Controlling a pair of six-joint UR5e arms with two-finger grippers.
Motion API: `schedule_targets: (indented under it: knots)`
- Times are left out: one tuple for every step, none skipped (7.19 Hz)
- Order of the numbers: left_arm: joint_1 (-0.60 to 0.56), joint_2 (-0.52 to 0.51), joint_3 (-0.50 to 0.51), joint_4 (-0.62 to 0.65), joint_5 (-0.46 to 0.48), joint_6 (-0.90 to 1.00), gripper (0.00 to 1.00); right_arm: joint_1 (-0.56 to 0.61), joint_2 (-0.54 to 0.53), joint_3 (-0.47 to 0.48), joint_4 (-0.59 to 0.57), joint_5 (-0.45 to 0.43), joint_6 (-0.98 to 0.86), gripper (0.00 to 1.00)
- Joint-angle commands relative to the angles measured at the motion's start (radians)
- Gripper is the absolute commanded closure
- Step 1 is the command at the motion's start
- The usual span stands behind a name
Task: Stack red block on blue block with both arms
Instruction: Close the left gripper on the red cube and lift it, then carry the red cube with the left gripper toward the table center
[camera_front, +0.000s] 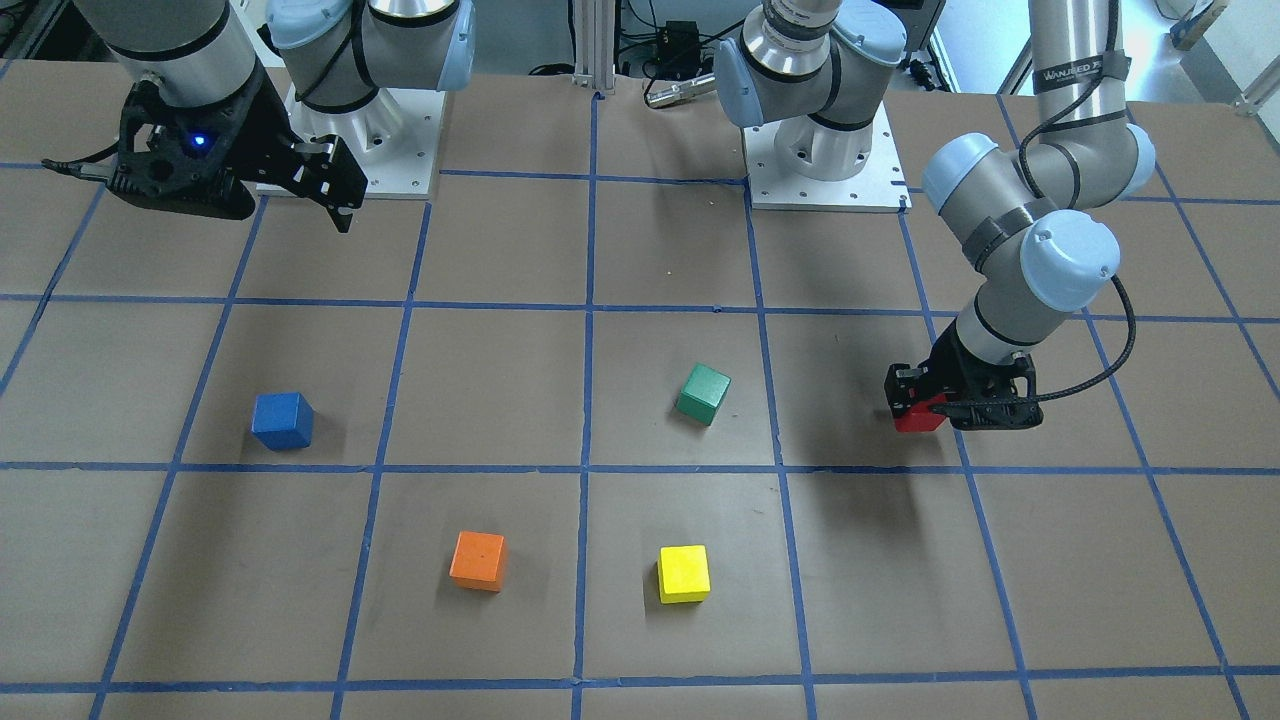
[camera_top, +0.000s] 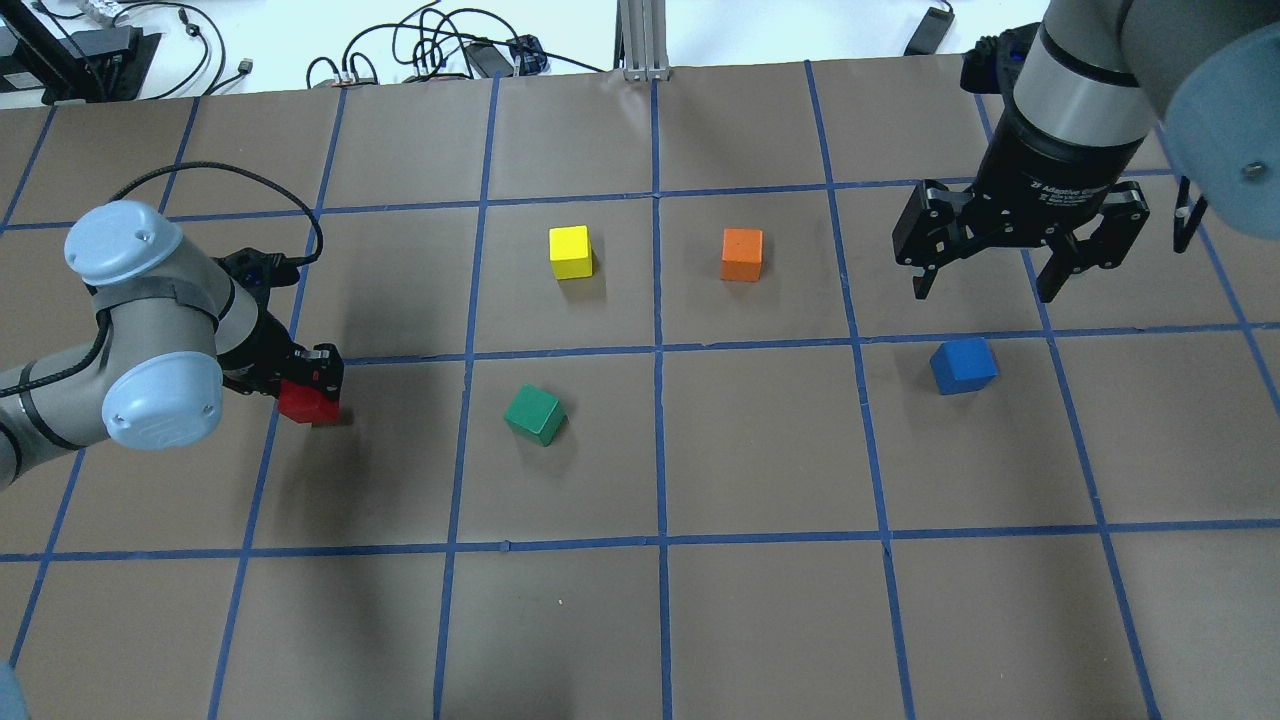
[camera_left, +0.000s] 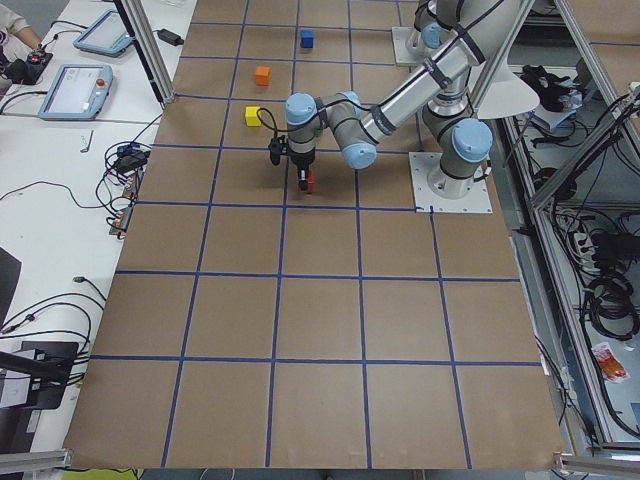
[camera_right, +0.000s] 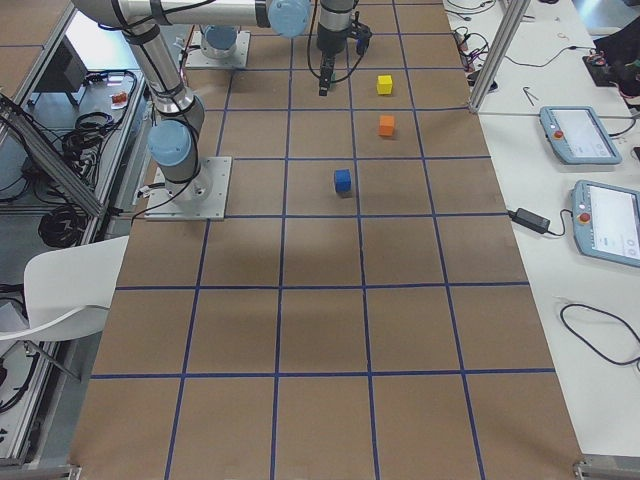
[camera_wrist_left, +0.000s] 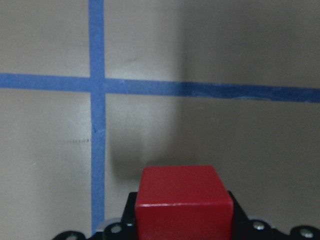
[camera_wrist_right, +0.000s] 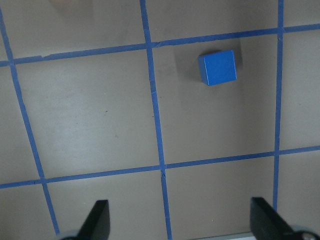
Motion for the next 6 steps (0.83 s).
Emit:
schedule_targets:
  knots:
    - [-0.140, 0.010, 0.153, -0.184, -0.002, -0.131, 1.00, 0.000, 0.000, 0.001, 0.000, 0.001, 0.000, 0.00]
    - [-0.236, 0.002, 0.219, -0.238, -0.005, -0.179, 1.00, -0.002, 0.000, 0.001, -0.002, -0.001, -0.001, 0.00]
    - [-0.339, -0.010, 0.274, -0.249, -0.008, -0.296, 1.00, -0.002, 0.000, 0.001, 0.000, -0.001, -0.001, 0.00]
    - [-0.419, -0.034, 0.305, -0.234, -0.025, -0.329, 1.00, 0.000, 0.000, 0.001, 0.000, -0.002, -0.001, 0.00]
    - [-0.482, -0.066, 0.337, -0.223, -0.071, -0.389, 1.00, -0.002, 0.000, 0.001, 0.000, -0.002, -0.001, 0.00]
    - [-0.534, -0.111, 0.354, -0.170, -0.077, -0.497, 1.00, -0.003, 0.001, 0.003, -0.002, -0.002, -0.001, 0.00]
